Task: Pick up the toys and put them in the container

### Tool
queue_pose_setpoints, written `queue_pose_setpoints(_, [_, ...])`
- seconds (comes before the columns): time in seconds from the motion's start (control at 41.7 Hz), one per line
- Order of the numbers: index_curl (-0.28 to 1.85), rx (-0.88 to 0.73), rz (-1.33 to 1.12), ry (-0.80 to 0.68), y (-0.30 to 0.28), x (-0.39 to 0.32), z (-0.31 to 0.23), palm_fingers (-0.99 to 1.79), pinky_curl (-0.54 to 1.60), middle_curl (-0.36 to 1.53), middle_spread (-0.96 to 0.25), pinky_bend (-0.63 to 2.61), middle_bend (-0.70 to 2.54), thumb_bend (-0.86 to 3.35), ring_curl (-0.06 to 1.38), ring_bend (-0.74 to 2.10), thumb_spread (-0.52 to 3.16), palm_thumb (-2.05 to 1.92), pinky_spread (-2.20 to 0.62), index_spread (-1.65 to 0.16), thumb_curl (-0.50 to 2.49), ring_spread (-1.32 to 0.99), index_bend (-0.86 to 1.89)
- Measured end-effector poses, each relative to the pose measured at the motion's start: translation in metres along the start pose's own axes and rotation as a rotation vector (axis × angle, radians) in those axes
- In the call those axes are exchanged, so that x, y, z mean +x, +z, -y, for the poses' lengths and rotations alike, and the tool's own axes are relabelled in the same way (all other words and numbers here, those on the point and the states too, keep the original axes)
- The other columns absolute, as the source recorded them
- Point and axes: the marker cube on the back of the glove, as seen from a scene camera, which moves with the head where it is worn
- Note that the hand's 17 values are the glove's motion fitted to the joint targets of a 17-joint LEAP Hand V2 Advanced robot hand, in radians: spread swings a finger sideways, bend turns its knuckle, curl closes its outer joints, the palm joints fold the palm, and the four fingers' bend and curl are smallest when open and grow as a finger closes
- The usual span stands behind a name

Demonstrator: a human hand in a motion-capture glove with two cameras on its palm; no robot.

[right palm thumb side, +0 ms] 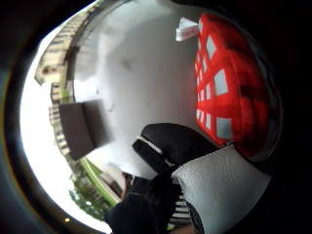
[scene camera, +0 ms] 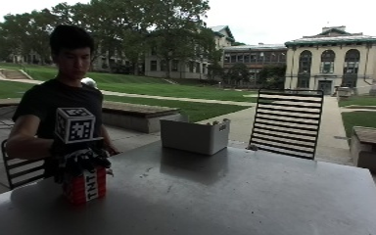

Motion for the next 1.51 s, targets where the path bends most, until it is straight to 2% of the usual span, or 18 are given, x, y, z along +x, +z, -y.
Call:
queue_pose_setpoints(0.311, [0.32,-0.077,-0.031,0.022,0.038,0.001,0.013,-0.09,0.44,0.26,-0.03,1.53,0.09,0.06,0.24,0.3,1.12,0.21,-0.07,-0.36,0.31,-0.05,0.09])
queue_pose_setpoints(0.383, [0.3,-0.092,-0.058,0.032,0.049,-0.001,0.016,0.17,0.44,0.21,-0.03,1.64,0.02,0.14,0.31,0.57,1.15,0.36,-0.23,-0.37,0.34,-0.09,0.1])
queue_pose_setpoints(0.407, [0.28,-0.092,-0.061,0.031,0.05,-0.002,0.017,0.37,0.42,0.2,-0.03,1.61,0.04,0.21,0.36,0.79,1.19,0.47,-0.29,-0.37,0.36,-0.16,0.08])
queue_pose_setpoints(0.431, [0.28,-0.091,-0.057,0.03,0.05,-0.003,0.017,0.59,0.38,0.22,-0.06,1.5,0.17,0.28,0.36,0.89,1.23,0.57,-0.34,-0.36,0.39,-0.22,0.12])
queue_pose_setpoints(0.455, [0.27,-0.088,-0.047,0.029,0.049,-0.003,0.017,0.68,0.35,0.24,-0.08,1.45,0.24,0.3,0.34,0.92,1.25,0.6,-0.37,-0.36,0.4,-0.26,0.12])
queue_pose_setpoints(0.527, [0.28,-0.07,0.003,0.031,0.047,-0.003,0.017,0.77,0.34,0.29,-0.13,1.36,0.35,0.35,0.4,0.99,1.28,0.68,-0.42,-0.35,0.43,-0.32,0.12])
queue_pose_setpoints(0.575, [0.28,-0.046,0.037,0.035,0.047,-0.003,0.017,0.99,0.3,0.36,-0.18,1.2,0.59,0.4,0.43,1.03,1.25,0.78,-0.46,-0.35,0.47,-0.33,0.15])
queue_pose_setpoints(0.623, [0.28,-0.011,0.07,0.044,0.048,-0.002,0.018,1.0,0.3,0.38,-0.2,1.15,0.64,0.42,0.43,1.03,1.24,0.81,-0.48,-0.35,0.48,-0.35,0.14])
queue_pose_setpoints(0.719, [0.29,0.046,0.122,0.076,0.054,-0.003,0.017,1.23,0.26,0.46,-0.21,0.96,0.86,0.51,0.49,1.19,1.2,0.95,-0.51,-0.33,0.56,-0.35,0.14])
queue_pose_setpoints(0.839, [0.39,0.051,0.125,0.1,0.056,-0.01,0.011,1.43,0.23,0.51,-0.16,0.74,0.97,0.66,0.52,1.24,1.47,0.98,-0.39,-0.28,0.57,-0.28,0.44])
queue_pose_setpoints(1.03, [0.51,0.066,0.159,0.024,0.013,-0.044,0.006,1.35,0.25,0.53,-0.1,0.72,1.04,0.82,0.52,1.23,1.63,1.0,-0.49,-0.2,0.59,-0.22,0.68])
queue_pose_setpoints(1.102, [0.51,0.093,0.164,-0.009,-0.017,-0.064,-0.001,1.12,0.28,0.53,-0.15,0.77,1.01,0.62,0.52,1.26,1.4,0.83,-0.46,-0.21,0.61,-0.27,0.58])
queue_pose_setpoints(1.222, [0.51,0.175,0.171,-0.069,-0.075,-0.096,-0.005,0.93,0.35,0.53,-0.23,0.94,0.93,0.47,0.51,1.21,1.19,0.7,-0.45,-0.25,0.65,-0.33,0.43])
queue_pose_setpoints(1.39, [0.49,0.296,0.161,-0.197,-0.167,-0.168,-0.017,0.88,0.38,0.53,-0.31,1.02,0.88,0.39,0.5,1.19,1.0,0.67,-0.43,-0.31,0.71,-0.38,0.24])
queue_pose_setpoints(1.509, [0.48,0.347,0.154,-0.281,-0.21,-0.222,-0.031,0.91,0.38,0.53,-0.34,1.01,0.86,0.35,0.48,1.18,0.9,0.66,-0.43,-0.34,0.76,-0.4,0.15])
